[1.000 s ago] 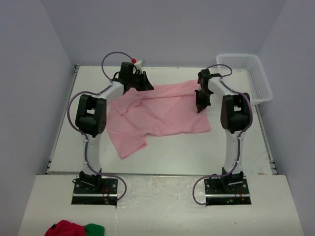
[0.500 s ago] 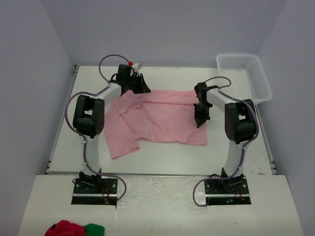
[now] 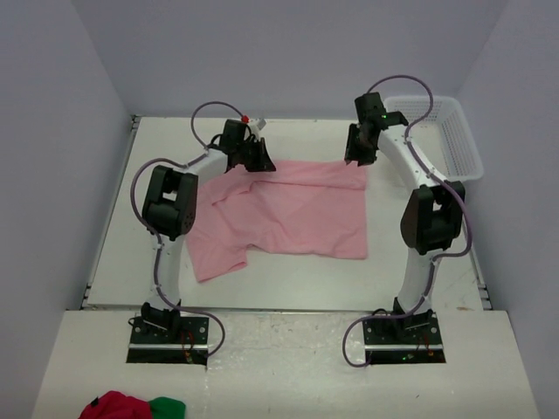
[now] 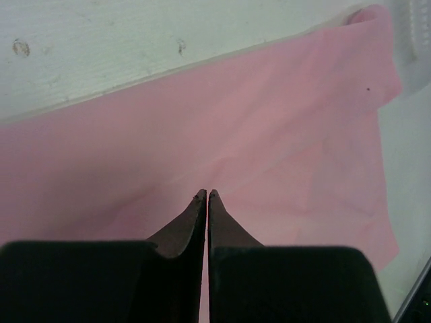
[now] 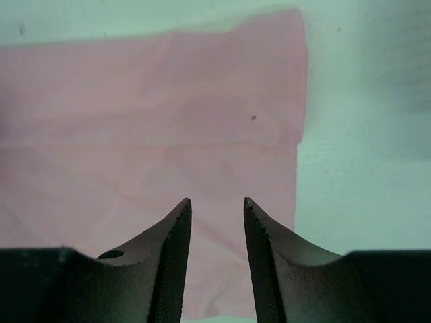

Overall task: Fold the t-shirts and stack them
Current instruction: Fold the flattened tshirt in 1/3 of the way

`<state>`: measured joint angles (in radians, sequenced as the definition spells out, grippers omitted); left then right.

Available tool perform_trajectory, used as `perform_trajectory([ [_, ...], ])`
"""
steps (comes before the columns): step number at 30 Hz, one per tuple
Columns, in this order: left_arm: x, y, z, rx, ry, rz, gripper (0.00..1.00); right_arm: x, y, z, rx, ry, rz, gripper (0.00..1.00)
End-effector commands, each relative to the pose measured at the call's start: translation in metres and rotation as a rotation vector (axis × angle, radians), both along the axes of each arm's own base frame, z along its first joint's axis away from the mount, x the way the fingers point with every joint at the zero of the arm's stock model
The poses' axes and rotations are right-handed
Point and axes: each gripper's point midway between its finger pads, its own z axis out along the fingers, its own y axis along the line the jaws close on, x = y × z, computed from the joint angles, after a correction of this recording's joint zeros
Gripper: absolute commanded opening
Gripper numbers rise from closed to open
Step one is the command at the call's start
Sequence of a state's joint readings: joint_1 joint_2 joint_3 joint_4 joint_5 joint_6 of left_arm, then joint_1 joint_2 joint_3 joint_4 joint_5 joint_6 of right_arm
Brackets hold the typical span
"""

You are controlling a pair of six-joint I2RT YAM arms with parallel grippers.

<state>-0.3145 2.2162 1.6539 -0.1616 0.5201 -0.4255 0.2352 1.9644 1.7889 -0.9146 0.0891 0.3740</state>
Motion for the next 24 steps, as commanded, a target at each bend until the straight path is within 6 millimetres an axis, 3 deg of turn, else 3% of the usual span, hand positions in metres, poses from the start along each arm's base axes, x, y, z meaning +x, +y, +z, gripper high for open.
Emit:
perform_trajectory([
  [1, 0.017, 0.016, -0.014, 0.065, -0.007, 0.035, 0.01, 0.021, -0.026, -0.008, -0.03, 0.041, -0.033, 0.39],
  [5, 0.027, 0.024, -0.024, 0.045, 0.011, 0.052, 0.01, 0.051, -0.04, -0.017, 0.018, 0.053, -0.043, 0.41],
  [7, 0.029, 0.026, -0.031, 0.048, 0.026, 0.055, 0.01, 0.061, -0.042, -0.014, 0.035, 0.044, -0.043, 0.42],
  [8, 0.029, 0.027, -0.033, 0.048, 0.029, 0.055, 0.01, 0.065, -0.043, -0.025, 0.036, 0.064, -0.04, 0.42],
  [10, 0.03, 0.028, -0.036, 0.053, 0.033, 0.056, 0.01, 0.071, -0.046, -0.025, 0.059, 0.061, -0.04, 0.43],
  [18, 0.014, 0.041, -0.053, 0.079, 0.075, 0.059, 0.0, 0.078, -0.046, -0.047, 0.106, 0.091, -0.013, 0.45],
  [24, 0.0, 0.045, -0.051, 0.075, 0.08, 0.044, 0.0, 0.087, -0.047, -0.05, 0.134, 0.08, -0.003, 0.46],
])
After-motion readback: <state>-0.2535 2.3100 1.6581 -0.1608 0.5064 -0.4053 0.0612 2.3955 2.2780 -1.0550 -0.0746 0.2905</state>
